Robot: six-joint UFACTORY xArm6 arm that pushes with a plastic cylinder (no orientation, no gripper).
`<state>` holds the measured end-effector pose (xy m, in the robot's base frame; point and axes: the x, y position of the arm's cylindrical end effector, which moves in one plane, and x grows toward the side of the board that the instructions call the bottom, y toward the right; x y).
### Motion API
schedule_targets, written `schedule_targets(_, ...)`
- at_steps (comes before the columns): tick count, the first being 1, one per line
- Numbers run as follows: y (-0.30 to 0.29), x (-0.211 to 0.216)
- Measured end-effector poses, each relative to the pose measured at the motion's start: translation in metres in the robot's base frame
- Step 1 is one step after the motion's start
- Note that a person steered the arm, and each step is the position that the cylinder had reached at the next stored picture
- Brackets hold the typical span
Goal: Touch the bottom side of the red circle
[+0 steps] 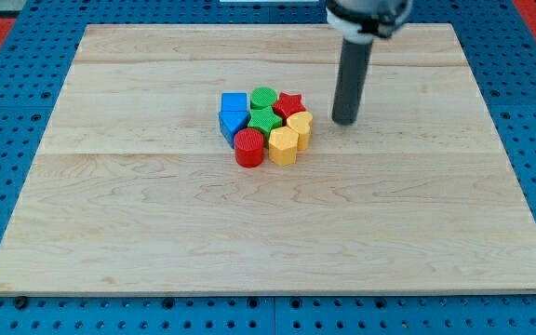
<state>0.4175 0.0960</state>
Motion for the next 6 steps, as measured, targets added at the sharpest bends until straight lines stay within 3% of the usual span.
schedule_targets(1, -0.006, 0.076)
schedule_targets(2, -0.077, 0.123)
schedule_targets(3, -0.122, 0.110)
schedule_targets(6, -0.116, 0.052)
